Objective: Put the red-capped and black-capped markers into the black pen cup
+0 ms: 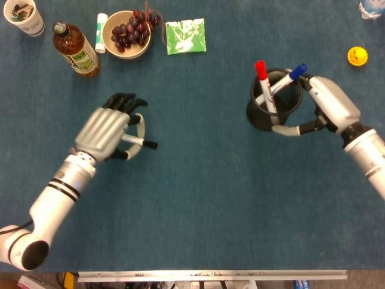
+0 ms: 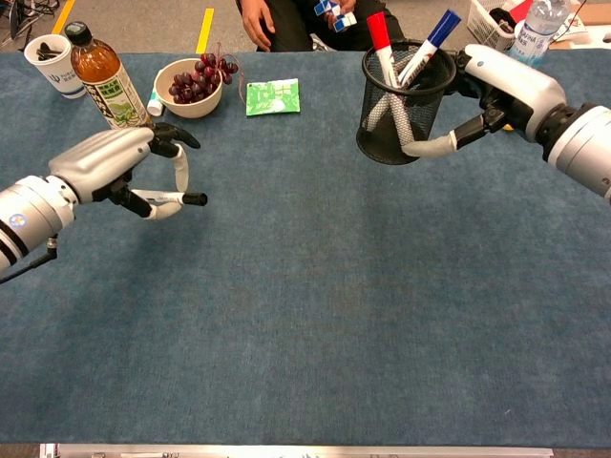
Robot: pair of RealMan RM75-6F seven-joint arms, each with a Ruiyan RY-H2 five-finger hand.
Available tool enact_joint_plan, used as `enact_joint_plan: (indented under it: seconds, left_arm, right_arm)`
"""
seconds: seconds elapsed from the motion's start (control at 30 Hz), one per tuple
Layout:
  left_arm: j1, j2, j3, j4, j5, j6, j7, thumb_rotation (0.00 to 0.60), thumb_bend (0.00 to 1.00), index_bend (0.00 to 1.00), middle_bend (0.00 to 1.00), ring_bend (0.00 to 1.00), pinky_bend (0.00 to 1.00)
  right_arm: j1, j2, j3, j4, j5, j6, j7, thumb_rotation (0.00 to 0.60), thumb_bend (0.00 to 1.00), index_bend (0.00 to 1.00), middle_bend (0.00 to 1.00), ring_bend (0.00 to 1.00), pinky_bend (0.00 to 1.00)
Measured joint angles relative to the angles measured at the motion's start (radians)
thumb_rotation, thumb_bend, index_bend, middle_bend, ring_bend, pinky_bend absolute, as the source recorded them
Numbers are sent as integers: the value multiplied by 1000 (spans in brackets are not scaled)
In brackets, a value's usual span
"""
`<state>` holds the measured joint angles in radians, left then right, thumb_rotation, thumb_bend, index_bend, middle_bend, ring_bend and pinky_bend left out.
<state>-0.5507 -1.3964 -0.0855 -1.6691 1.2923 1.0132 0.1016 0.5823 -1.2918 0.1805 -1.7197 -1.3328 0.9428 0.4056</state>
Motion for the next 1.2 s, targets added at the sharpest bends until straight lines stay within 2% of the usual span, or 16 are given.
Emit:
enact_joint_plan:
  seconds: [0.3,0.63,1.2]
  left_arm:
    - [22,146,-59,-116,13,24,-232,600,296,590,191,93,93]
    - [32,289,-130,-241,-21,0,-477,600,297,587,192,93,93]
    - [29,438,-226,-370,-119,-81,-733,600,297,587,192,93,93]
  right_arm:
    - [23,-51,-13,8,-17,-18,-22,600,371,503,429,288,234]
    - [77,-189,-6,56,1,-47,-90,600,372,504,429,288,234]
    - [180,-413,32,162,108,-86,-277,600,371,504,429,288,234]
